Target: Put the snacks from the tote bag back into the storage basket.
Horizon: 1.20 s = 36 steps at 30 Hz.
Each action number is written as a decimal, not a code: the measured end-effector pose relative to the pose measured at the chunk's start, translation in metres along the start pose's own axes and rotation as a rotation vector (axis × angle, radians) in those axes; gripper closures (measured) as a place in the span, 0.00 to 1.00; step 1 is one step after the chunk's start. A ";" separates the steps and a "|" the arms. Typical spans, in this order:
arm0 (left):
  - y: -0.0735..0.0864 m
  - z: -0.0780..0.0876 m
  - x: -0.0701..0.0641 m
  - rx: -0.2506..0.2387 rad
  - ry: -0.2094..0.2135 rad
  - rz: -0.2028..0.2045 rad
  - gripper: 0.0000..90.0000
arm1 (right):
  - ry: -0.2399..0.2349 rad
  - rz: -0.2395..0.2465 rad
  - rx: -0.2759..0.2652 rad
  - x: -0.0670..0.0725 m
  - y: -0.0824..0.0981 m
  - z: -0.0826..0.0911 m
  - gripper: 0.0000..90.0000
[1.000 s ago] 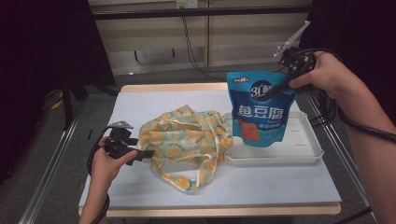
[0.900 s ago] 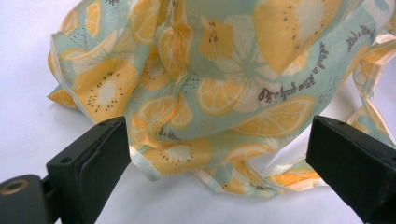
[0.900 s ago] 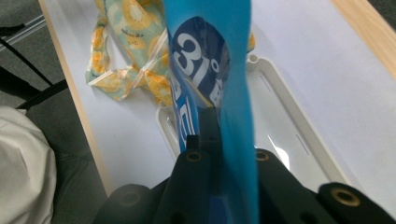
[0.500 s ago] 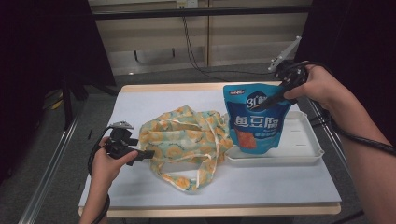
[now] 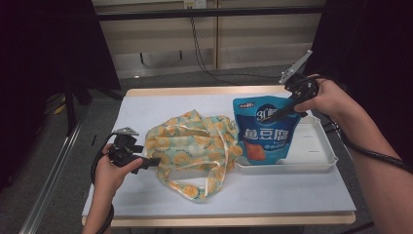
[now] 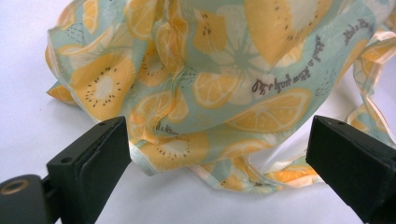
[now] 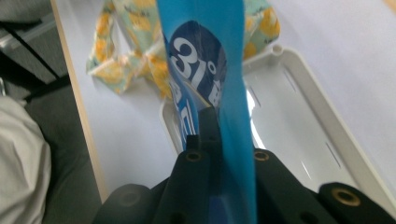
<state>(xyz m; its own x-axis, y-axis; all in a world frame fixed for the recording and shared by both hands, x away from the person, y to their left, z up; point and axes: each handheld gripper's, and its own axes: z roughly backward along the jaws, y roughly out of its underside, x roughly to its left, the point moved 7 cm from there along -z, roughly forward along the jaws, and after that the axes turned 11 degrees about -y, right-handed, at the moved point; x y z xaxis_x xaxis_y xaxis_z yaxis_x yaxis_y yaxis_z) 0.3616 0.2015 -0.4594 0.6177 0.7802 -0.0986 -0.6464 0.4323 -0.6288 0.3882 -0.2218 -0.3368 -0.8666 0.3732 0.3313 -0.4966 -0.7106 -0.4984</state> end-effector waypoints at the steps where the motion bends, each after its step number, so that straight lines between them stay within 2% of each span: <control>1: 0.000 0.001 0.000 0.002 -0.002 -0.003 0.07 | 0.000 0.009 -0.018 0.000 0.000 0.000 1.00; 4: -0.001 0.000 0.001 -0.010 -0.012 0.001 0.07 | 0.002 0.000 -0.018 0.000 0.004 -0.003 1.00; 6: 0.000 0.000 0.000 -0.002 -0.001 0.001 0.07 | 0.005 -0.019 -0.025 -0.001 0.006 -0.002 0.98; 10: 0.000 -0.001 0.000 -0.002 -0.004 0.001 0.07 | 0.042 -0.047 -0.021 -0.001 0.010 0.004 0.87; 13: -0.001 0.000 0.000 -0.001 -0.002 0.000 0.07 | 0.069 -0.070 -0.012 -0.002 0.013 0.006 0.73; 16: 0.000 -0.001 0.000 0.002 -0.007 -0.004 0.07 | 0.095 -0.097 -0.001 -0.004 0.020 0.009 0.68; 18: 0.000 -0.001 0.001 0.005 -0.006 -0.009 0.07 | 0.093 -0.094 0.008 -0.003 0.024 0.011 0.65; 20: 0.000 -0.001 0.001 0.003 -0.005 -0.004 0.07 | 0.114 -0.108 0.012 -0.004 0.027 0.012 0.60; 24: -0.001 -0.002 0.001 0.002 -0.003 -0.003 0.07 | 0.135 -0.101 0.032 -0.003 0.034 0.015 0.55; 28: -0.002 -0.003 -0.001 0.002 -0.002 -0.006 0.07 | 0.153 -0.084 0.006 -0.002 0.038 0.019 0.50; 30: -0.002 -0.004 -0.001 0.007 0.006 -0.007 0.07 | 0.175 -0.105 0.006 -0.002 0.042 0.020 0.46; 33: -0.002 -0.004 -0.001 0.009 0.008 -0.003 0.07 | 0.177 -0.134 0.005 -0.002 0.048 0.019 0.43; 36: -0.003 -0.003 -0.001 0.009 0.008 -0.007 0.06 | 0.180 -0.138 0.001 -0.001 0.054 0.017 0.40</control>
<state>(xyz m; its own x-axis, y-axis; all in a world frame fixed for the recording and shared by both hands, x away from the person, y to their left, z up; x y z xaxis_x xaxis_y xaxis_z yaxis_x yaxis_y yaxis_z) 0.3645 0.1984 -0.4603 0.6258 0.7735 -0.1001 -0.6459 0.4420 -0.6224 0.3629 -0.2706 -0.3498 -0.7854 0.5671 0.2481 -0.6111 -0.6463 -0.4571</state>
